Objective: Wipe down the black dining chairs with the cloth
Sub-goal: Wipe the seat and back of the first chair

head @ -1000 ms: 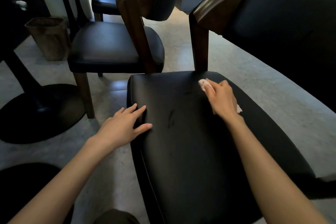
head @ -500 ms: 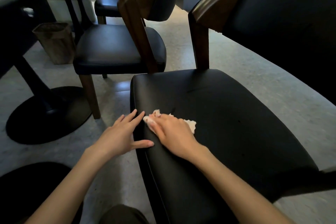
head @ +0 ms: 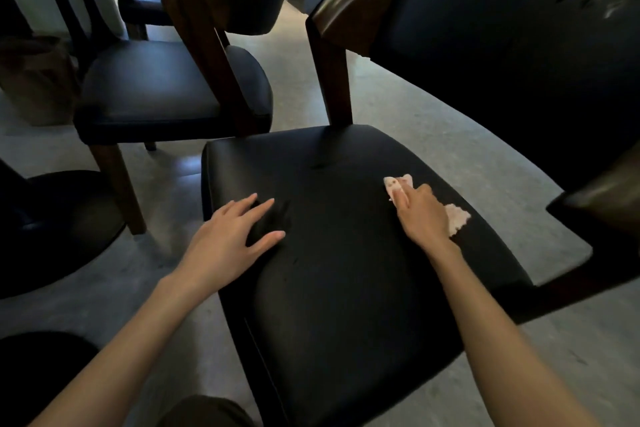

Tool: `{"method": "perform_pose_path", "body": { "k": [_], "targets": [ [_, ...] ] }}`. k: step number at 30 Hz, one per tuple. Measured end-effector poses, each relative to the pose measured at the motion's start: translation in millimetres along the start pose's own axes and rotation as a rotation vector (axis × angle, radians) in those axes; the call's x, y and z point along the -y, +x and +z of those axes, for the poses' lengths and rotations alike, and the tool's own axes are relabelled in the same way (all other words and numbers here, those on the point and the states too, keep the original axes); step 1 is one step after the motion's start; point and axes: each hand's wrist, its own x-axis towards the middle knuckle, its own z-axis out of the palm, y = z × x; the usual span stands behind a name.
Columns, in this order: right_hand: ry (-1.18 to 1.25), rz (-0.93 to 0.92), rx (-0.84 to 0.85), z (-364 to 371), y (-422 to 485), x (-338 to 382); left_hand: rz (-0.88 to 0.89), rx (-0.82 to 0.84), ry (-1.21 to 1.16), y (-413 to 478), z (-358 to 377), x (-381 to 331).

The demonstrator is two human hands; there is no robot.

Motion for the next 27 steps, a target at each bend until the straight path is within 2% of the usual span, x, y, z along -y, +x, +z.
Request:
{"method": "perform_pose_path", "body": {
  "k": [3, 8, 10, 12, 13, 16, 18, 20, 25, 27],
  "targets": [
    [0.067, -0.079, 0.074, -8.0, -30.2, 32.8, -0.001, -0.033, 0.074, -0.9, 2.5, 2.9],
    [0.031, -0.505, 0.218, -4.2, -119.3, 100.7, -0.028, -0.067, 0.039, 2.7, 3.4, 11.8],
    [0.061, -0.567, 0.233, -7.9, -124.4, 100.3, -0.019, -0.068, 0.019, 2.1, 5.5, 9.1],
    [-0.009, -0.539, 0.196, -5.4, -105.0, 75.6, -0.003, -0.071, 0.028, -0.5, 7.3, 4.6],
    [-0.056, -0.465, 0.158, -3.2, -88.4, 57.2, 0.002, -0.074, 0.038, -2.0, 7.8, 2.4],
    [-0.043, -0.087, -0.007, -15.6, -38.6, -1.2, 0.011, -0.079, 0.056, -5.7, 7.4, -2.3],
    [-0.044, 0.075, -0.063, -19.0, -25.3, -18.2, 0.014, -0.070, 0.065, -6.5, 6.7, -4.3],
    [-0.014, 0.059, -0.061, -17.4, -36.5, -6.3, 0.012, -0.071, 0.063, -7.4, 6.6, -6.2],
    [0.080, -0.310, 0.078, -17.2, -110.0, 34.0, 0.034, -0.086, 0.037, -3.7, 4.8, -11.5],
    [0.041, -0.376, 0.086, -27.3, -110.3, 23.3, 0.040, -0.095, 0.015, -3.2, 5.0, -14.1]
  ]
}}
